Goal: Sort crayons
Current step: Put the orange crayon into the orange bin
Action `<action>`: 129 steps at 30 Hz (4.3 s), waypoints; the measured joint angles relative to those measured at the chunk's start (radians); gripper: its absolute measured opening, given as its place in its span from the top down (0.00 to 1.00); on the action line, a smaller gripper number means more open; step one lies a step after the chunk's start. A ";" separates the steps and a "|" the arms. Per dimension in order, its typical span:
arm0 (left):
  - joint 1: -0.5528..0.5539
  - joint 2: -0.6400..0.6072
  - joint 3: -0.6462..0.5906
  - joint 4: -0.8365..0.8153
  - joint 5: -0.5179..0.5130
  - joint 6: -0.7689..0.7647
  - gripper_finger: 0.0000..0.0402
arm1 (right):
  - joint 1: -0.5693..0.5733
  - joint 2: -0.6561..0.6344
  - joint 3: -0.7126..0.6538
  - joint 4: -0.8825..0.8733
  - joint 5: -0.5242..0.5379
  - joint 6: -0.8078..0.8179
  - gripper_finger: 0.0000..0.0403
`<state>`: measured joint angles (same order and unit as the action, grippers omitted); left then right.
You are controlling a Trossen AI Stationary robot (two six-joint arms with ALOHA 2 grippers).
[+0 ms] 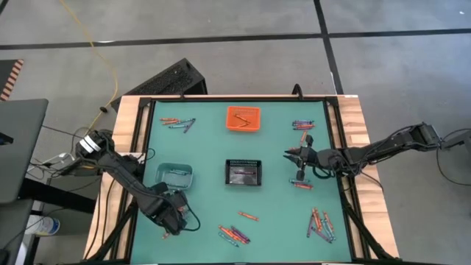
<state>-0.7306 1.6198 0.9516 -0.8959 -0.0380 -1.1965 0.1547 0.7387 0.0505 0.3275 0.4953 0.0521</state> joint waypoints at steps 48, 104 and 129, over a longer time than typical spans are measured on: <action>-0.031 -0.004 -0.069 0.052 0.061 -0.038 0.69 | 0.001 0.000 0.000 0.002 -0.023 0.001 0.82; 0.288 -0.332 -0.150 0.685 -0.425 0.694 0.97 | 0.001 0.000 0.000 0.004 -0.027 0.001 0.82; 1.253 0.097 -0.055 1.438 0.211 1.038 0.97 | 0.000 0.000 0.000 0.003 -0.026 -0.087 0.82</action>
<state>0.5229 1.7168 0.8969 0.5425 0.1726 -0.1584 0.1543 0.7391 0.0505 0.3305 0.4694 -0.0353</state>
